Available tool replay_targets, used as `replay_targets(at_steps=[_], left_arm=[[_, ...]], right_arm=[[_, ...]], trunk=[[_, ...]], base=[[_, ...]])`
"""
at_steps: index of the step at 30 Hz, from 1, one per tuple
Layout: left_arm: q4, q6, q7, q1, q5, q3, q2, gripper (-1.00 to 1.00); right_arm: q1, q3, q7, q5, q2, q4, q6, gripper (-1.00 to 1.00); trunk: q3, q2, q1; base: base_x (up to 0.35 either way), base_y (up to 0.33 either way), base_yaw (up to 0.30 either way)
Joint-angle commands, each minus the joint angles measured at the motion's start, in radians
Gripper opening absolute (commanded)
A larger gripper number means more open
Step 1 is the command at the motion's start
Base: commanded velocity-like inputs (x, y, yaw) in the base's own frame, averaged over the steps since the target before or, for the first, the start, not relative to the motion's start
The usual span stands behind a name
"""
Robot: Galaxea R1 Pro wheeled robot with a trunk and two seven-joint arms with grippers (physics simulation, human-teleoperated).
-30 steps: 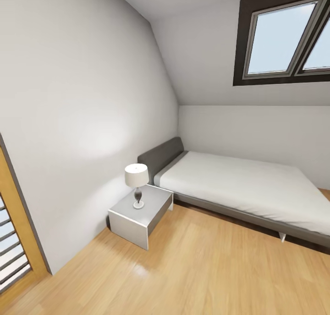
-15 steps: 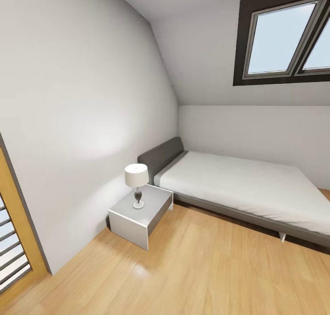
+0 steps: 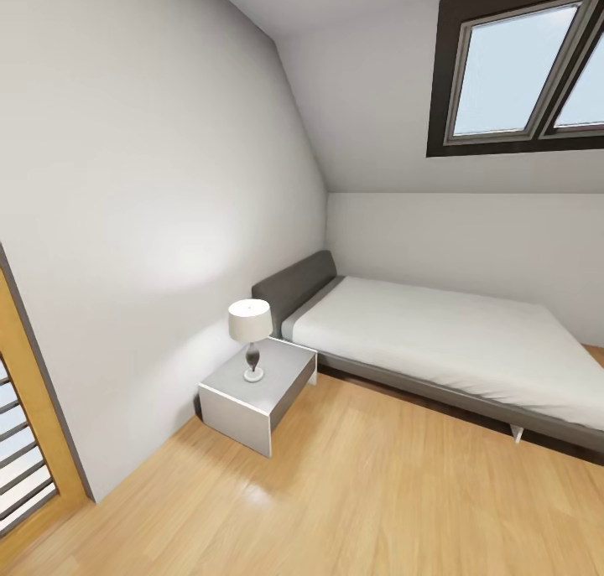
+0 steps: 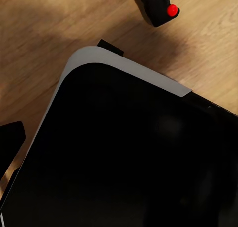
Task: Attach the digital camera to the camera tripod in the bedroom.
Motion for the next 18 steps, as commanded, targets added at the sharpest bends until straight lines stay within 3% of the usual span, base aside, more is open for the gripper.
replay_targets(at_steps=[1,18], left_arm=[[0.0,-0.003,0.001,0.0,0.001,0.003,0.0,1.0],[0.0,-0.003,-0.001,0.0,0.0,0.002,0.0,1.0]], right_arm=[[0.0,0.001,-0.002,0.004,0.0,0.001,-0.005,1.0],[0.0,0.001,-0.002,0.005,0.0,0.001,-0.004,1.0]], trunk=[[-0.001,-0.001,0.0],[-0.001,-0.001,0.0]], base=[[0.0,0.0,0.0],[0.0,0.0,0.0]])
